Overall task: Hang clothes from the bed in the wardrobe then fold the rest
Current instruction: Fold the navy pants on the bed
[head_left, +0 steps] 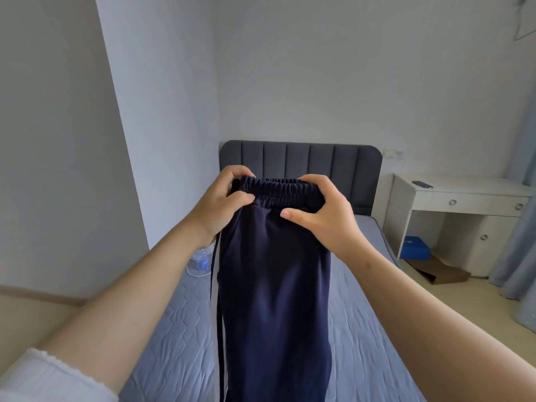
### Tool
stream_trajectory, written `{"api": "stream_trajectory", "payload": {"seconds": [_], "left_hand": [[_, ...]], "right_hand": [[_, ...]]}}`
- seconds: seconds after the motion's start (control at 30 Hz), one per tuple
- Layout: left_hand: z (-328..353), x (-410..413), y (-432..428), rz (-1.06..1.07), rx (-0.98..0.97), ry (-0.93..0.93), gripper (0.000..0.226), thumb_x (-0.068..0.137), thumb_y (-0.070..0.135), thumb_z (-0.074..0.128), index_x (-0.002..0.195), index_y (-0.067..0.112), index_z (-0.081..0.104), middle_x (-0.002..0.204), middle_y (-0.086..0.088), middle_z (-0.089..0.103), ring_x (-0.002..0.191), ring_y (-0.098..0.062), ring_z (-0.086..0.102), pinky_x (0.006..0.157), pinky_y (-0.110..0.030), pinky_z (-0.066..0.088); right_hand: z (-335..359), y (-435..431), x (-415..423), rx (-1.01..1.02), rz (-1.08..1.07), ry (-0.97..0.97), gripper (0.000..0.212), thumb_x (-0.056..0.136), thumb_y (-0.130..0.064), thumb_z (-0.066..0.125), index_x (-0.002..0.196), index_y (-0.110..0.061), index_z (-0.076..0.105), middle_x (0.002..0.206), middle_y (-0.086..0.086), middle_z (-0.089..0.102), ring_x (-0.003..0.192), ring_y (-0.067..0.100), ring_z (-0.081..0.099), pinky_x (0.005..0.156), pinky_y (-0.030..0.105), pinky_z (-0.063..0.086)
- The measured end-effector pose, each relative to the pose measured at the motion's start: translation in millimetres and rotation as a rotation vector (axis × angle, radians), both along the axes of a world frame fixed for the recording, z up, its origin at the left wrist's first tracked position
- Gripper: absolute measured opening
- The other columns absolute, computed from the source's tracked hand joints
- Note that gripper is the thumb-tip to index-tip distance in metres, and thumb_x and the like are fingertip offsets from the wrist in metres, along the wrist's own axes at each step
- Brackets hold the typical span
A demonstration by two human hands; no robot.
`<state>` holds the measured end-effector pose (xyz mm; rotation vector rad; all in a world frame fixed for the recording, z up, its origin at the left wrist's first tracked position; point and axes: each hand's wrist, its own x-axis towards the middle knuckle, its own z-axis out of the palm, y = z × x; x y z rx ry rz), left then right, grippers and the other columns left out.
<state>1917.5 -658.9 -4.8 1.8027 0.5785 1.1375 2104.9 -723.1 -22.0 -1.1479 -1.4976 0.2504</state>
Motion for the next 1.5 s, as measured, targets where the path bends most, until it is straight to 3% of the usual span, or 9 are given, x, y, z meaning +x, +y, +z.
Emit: {"api": "stream_trajectory", "payload": {"seconds": [0.13, 0.3, 0.5, 0.67, 0.9, 1.07, 1.23, 1.37, 1.5], "left_hand": [[-3, -2, -6, 0.014, 0.131, 0.218, 0.026, 0.088, 0.025, 0.061, 0.082, 0.046, 0.048, 0.087, 0.008, 0.052, 0.075, -0.003, 0.055, 0.072, -0.021, 0.048], [4, -14, -10, 0.012, -0.011, -0.035, 0.032, 0.077, 0.005, 0.069, 0.076, 0.030, 0.050, 0.077, 0.007, 0.052, 0.069, -0.010, 0.052, 0.068, -0.025, 0.047], [18, -29, 3, -0.054, -0.167, 0.295, 0.086, 0.069, -0.011, 0.070, 0.138, 0.030, 0.038, 0.124, -0.007, 0.057, 0.115, -0.017, 0.055, 0.100, -0.031, 0.045], [17, -36, 13, 0.248, -0.244, 0.682, 0.019, 0.078, 0.001, 0.070, 0.094, 0.007, 0.065, 0.099, -0.010, 0.062, 0.093, -0.019, 0.054, 0.071, -0.018, 0.042], [48, -40, 18, 0.338, -0.124, 0.360, 0.004, 0.092, 0.026, 0.055, 0.090, 0.029, 0.057, 0.075, 0.003, 0.050, 0.045, -0.006, 0.042, 0.038, -0.012, 0.033], [47, -34, 25, 0.288, -0.271, 0.264, 0.010, 0.097, 0.033, 0.043, 0.093, 0.030, 0.052, 0.089, -0.001, 0.050, 0.033, -0.005, 0.049, 0.045, -0.027, 0.055], [19, -23, 64, 0.314, -0.404, 0.276, 0.012, 0.099, 0.031, 0.042, 0.097, 0.027, 0.052, 0.096, 0.001, 0.051, 0.040, -0.009, 0.059, 0.043, -0.026, 0.053], [-16, 2, 105, 0.298, -0.527, 0.386, 0.015, 0.100, 0.022, 0.039, 0.114, 0.020, 0.044, 0.125, -0.004, 0.046, 0.070, -0.024, 0.065, 0.068, -0.037, 0.055], [-1, 22, 136, 0.352, -0.417, 0.237, 0.008, 0.099, 0.023, 0.040, 0.106, 0.025, 0.044, 0.120, 0.000, 0.053, 0.082, -0.021, 0.061, 0.087, -0.037, 0.042]], "right_hand": [[2, 1, -8, -0.004, 0.003, 0.198, 0.003, 0.082, -0.042, 0.063, 0.081, -0.042, 0.060, 0.078, -0.026, 0.064, 0.077, -0.008, 0.061, 0.069, 0.020, 0.049], [-1, -1, 3, -0.255, 0.435, 0.435, 0.051, 0.071, -0.017, 0.078, 0.112, -0.037, 0.053, 0.095, -0.008, 0.070, 0.088, 0.009, 0.069, 0.072, 0.022, 0.055], [0, 6, 5, -0.398, 0.279, 0.239, 0.015, 0.073, -0.011, 0.077, 0.080, -0.023, 0.072, 0.086, -0.006, 0.074, 0.083, 0.008, 0.070, 0.071, 0.016, 0.053], [2, 10, -1, -0.392, 0.212, 0.370, 0.012, 0.077, -0.003, 0.071, 0.083, -0.014, 0.070, 0.089, 0.003, 0.073, 0.087, 0.018, 0.069, 0.085, 0.031, 0.053], [45, 19, 2, -0.239, 0.364, 0.588, 0.012, 0.075, -0.009, 0.069, 0.067, -0.015, 0.076, 0.079, 0.004, 0.074, 0.072, 0.017, 0.071, 0.059, 0.023, 0.055], [53, 39, 8, -0.276, 0.176, 0.357, 0.016, 0.079, -0.032, 0.071, 0.071, -0.019, 0.074, 0.076, -0.007, 0.074, 0.070, 0.007, 0.071, 0.055, 0.016, 0.053], [25, 76, 17, -0.445, 0.071, 0.302, 0.025, 0.079, -0.040, 0.070, 0.068, -0.017, 0.073, 0.075, -0.005, 0.073, 0.067, 0.007, 0.070, 0.053, 0.015, 0.051], [-18, 124, 26, -0.661, -0.276, -0.137, 0.022, 0.092, -0.039, 0.053, 0.082, -0.020, 0.059, 0.083, 0.002, 0.061, 0.073, 0.018, 0.055, 0.069, 0.030, 0.044], [-7, 149, 14, -0.512, -0.331, 0.219, 0.016, 0.096, -0.035, 0.046, 0.089, -0.023, 0.052, 0.077, -0.002, 0.052, 0.054, 0.015, 0.054, 0.046, 0.028, 0.048]]}}
